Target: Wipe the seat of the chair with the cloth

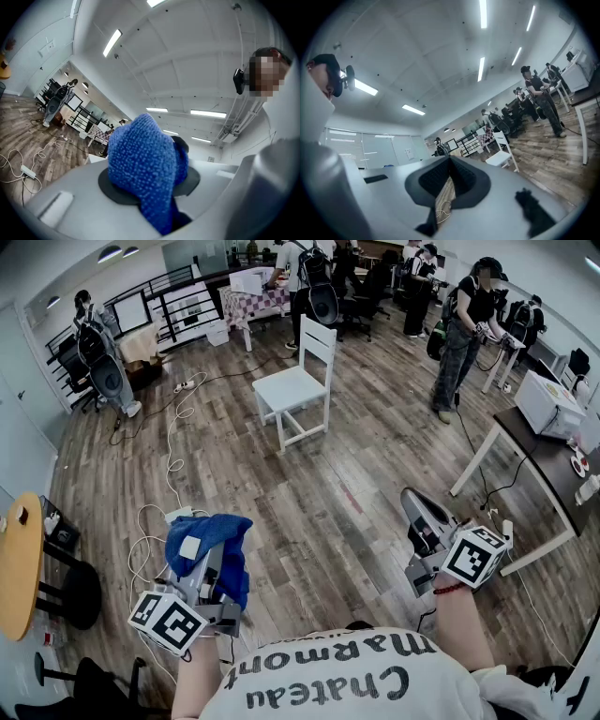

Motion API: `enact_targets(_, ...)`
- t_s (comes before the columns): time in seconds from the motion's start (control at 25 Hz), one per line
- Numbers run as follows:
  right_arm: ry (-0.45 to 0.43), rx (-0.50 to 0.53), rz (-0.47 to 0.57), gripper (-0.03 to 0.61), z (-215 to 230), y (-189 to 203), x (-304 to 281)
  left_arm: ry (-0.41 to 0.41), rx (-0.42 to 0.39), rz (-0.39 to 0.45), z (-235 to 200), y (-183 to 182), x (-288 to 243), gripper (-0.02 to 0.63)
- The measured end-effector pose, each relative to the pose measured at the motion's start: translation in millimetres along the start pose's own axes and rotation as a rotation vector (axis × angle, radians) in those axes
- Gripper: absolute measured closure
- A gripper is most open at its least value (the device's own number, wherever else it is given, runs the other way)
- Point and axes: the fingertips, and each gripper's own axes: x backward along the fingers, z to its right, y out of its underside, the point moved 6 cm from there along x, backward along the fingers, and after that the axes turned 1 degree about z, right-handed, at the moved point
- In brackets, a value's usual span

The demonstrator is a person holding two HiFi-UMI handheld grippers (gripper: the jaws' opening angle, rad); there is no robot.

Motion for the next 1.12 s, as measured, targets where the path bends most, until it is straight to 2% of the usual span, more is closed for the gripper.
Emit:
enact_targets(0.48,0.002,0.029,-0.014,0.563,-7.3,-2.8,-20.4,0.005,0.0,0.006,-10.2,-11.6,0.4,0.492)
enact_targets(0.68,0.085,0.129,-0.057,0.563,-1.2,-0.8,-28.7,-0.012,-0.008,-0.041,-25.4,-6.3,-5.7,0.492)
enact_targets(0.88,0.161,0.157,-0.142,0.563,15.2,9.7,-35.7,-0.029,-0.106,-0.122,-36.3,0.5,-6.7,0.492)
enact_targets(1.12,0.117,0.135,-0.112,0.563,40.2,3.5,-54.6,-0.011,-0.019,-0.079,-41.6,-4.2,-36.3,0.495)
